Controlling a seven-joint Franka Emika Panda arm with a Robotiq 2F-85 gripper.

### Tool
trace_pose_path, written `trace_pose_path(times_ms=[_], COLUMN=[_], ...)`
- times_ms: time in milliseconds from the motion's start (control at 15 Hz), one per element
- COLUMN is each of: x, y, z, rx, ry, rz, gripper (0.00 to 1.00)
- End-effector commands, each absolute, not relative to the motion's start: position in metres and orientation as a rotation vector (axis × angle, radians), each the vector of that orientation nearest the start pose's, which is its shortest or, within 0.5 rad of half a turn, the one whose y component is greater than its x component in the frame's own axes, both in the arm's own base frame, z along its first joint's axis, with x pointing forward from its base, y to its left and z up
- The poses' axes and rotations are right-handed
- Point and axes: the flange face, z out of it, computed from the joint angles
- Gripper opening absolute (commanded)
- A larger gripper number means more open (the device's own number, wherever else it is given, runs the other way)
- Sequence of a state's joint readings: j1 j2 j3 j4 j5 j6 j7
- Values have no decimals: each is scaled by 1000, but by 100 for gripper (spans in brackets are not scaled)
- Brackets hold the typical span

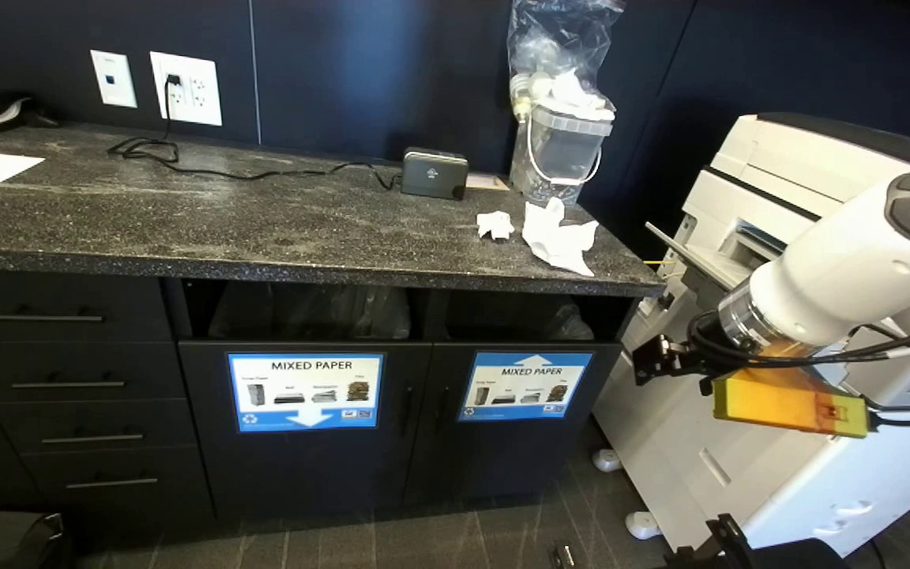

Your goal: Throw some of the papers on the countertop into the trash can on the right

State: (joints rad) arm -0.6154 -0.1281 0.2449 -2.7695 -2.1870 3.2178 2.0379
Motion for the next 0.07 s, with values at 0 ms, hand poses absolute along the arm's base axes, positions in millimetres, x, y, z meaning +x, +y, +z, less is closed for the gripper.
trace_pose_path(times_ms=[0], x=[304], y=[-37], z=[242], rx=[-3133], ry=[311], rz=[-712], gripper=[100])
